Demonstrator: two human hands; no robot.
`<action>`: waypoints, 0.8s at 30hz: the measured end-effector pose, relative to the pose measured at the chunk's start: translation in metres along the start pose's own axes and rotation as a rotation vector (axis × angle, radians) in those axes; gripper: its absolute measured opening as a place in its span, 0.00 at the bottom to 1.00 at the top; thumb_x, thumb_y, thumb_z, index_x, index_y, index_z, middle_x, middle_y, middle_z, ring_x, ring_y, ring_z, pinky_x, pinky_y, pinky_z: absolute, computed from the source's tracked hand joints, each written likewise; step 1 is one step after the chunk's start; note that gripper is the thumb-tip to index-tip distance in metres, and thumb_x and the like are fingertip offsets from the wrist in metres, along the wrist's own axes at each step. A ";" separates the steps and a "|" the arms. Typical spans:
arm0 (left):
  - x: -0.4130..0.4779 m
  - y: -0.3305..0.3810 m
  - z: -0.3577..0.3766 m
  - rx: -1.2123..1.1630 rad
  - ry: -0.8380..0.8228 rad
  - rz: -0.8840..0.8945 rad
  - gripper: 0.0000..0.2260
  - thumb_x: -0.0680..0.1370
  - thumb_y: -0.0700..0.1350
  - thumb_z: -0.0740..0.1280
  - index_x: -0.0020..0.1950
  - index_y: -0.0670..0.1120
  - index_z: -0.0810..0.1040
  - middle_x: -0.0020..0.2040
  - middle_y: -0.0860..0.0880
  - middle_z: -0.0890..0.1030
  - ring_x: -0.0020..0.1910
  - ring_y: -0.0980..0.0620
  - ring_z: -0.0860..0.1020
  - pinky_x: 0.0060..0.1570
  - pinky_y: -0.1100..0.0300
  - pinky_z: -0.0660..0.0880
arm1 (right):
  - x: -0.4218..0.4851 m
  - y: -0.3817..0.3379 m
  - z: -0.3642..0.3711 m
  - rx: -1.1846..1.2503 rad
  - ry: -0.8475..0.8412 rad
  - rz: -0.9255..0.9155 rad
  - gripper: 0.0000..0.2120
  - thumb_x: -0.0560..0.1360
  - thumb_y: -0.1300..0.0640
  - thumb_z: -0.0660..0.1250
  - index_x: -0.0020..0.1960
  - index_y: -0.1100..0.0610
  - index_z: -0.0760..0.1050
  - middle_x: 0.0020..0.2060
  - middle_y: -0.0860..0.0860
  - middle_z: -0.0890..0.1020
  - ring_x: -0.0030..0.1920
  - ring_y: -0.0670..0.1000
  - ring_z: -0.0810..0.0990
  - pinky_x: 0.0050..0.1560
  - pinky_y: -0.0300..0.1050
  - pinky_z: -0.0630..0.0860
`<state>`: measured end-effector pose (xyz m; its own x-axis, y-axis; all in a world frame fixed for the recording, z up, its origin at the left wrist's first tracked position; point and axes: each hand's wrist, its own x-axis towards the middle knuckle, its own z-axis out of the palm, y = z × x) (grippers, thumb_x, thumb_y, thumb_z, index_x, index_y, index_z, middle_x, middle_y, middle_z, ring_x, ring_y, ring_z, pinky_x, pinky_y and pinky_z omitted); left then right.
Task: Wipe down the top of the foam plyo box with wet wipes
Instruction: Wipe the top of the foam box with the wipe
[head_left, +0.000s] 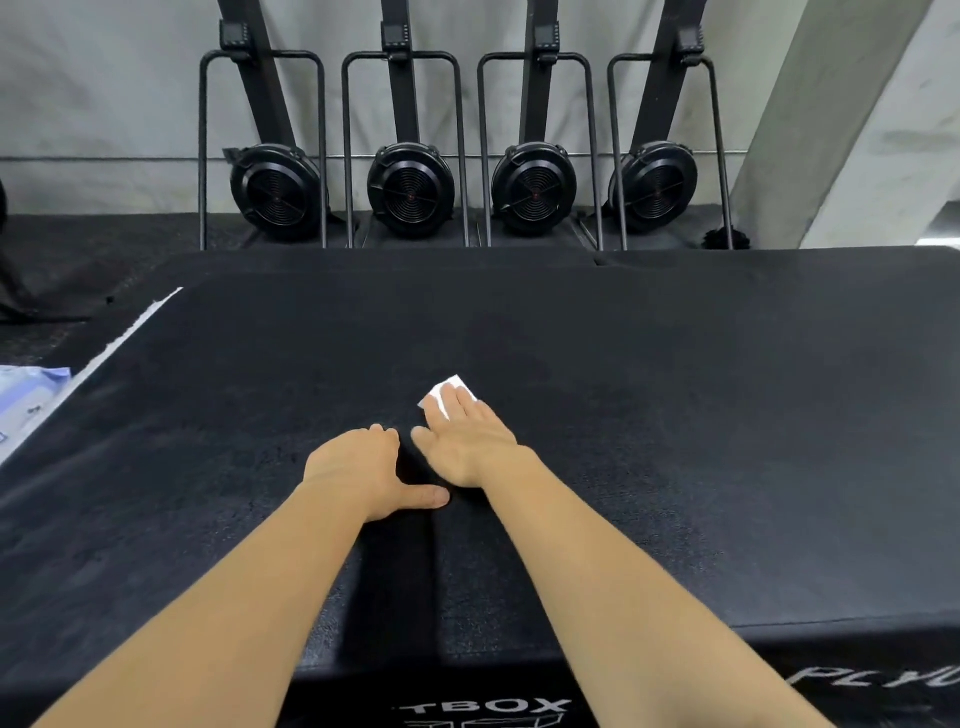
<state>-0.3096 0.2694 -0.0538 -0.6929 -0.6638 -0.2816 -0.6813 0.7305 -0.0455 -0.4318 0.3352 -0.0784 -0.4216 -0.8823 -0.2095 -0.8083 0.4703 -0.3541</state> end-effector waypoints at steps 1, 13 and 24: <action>0.000 0.000 -0.001 -0.002 -0.011 -0.003 0.48 0.65 0.77 0.61 0.77 0.50 0.60 0.77 0.53 0.62 0.70 0.52 0.68 0.51 0.58 0.72 | 0.000 0.006 -0.004 0.018 -0.002 -0.023 0.26 0.83 0.46 0.46 0.80 0.49 0.53 0.78 0.48 0.52 0.78 0.51 0.50 0.77 0.49 0.48; 0.000 0.001 -0.002 0.014 -0.069 -0.010 0.51 0.66 0.78 0.59 0.80 0.49 0.51 0.80 0.52 0.52 0.75 0.50 0.61 0.58 0.54 0.73 | -0.025 0.156 -0.062 0.065 0.129 0.344 0.23 0.81 0.46 0.48 0.76 0.45 0.58 0.74 0.48 0.59 0.70 0.58 0.64 0.71 0.58 0.62; 0.001 0.003 -0.005 0.014 -0.049 -0.023 0.46 0.64 0.78 0.61 0.74 0.50 0.65 0.74 0.54 0.66 0.69 0.52 0.69 0.50 0.57 0.71 | 0.008 0.035 -0.026 0.030 0.097 0.196 0.28 0.82 0.44 0.49 0.79 0.53 0.54 0.75 0.52 0.55 0.75 0.53 0.53 0.75 0.48 0.52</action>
<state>-0.3137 0.2702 -0.0494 -0.6644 -0.6722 -0.3267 -0.6936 0.7174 -0.0655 -0.4740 0.3436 -0.0690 -0.6081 -0.7711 -0.1885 -0.6950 0.6320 -0.3430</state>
